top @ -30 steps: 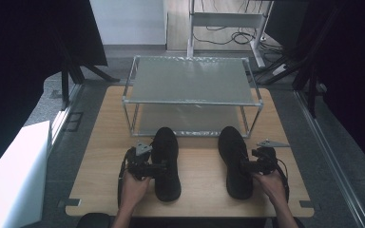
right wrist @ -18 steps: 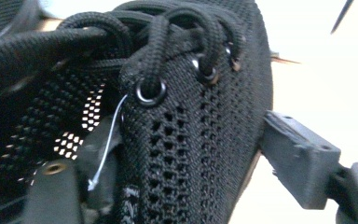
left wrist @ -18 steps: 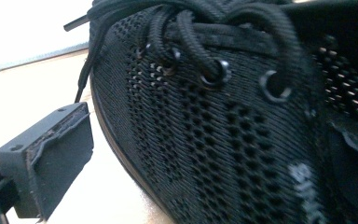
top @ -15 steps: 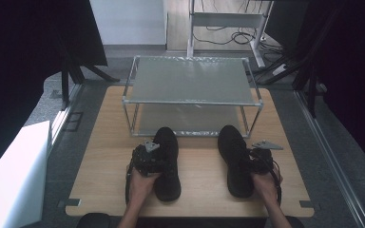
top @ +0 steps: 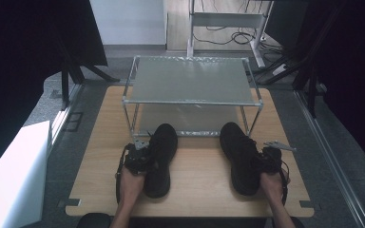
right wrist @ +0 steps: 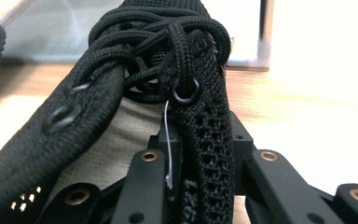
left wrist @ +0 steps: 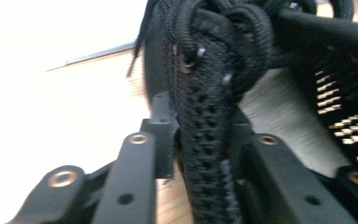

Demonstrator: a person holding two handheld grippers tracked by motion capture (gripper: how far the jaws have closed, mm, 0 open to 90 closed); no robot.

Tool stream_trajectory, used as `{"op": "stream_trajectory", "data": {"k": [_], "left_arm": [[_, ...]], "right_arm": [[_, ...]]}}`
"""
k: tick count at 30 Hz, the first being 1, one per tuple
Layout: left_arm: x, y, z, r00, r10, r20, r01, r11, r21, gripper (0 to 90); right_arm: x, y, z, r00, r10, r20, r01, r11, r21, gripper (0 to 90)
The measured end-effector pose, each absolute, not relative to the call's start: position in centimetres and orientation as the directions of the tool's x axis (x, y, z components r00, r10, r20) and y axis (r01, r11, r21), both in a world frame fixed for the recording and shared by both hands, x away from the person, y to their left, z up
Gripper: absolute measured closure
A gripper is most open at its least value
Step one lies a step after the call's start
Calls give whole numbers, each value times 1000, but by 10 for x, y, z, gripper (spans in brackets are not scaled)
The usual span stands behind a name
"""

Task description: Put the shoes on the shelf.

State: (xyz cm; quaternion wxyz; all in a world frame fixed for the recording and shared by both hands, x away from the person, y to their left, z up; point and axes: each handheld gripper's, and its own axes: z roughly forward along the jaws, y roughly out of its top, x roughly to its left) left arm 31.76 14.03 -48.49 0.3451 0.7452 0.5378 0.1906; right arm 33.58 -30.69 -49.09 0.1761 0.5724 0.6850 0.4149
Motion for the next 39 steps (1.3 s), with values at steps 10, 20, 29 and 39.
{"op": "stream_trajectory", "data": {"k": [10,20,29,39], "left_arm": [[323,173,-492,383,876,-293,685,-56,727,795],[321,170,-491,426,812,-399,688,-4,726,801],[313,160,-481,460,753,-471,667,56,743,801],[302,151,-464,496,697,-518,637,113,763,800]], "right_arm": [[337,-320,-493,-253,887,386,669,-128,732,761],[333,-323,-492,-266,776,572,693,-258,673,762],[329,-316,-485,-300,685,664,710,-304,635,760],[320,-298,-470,-374,614,695,698,-306,647,760]]}}
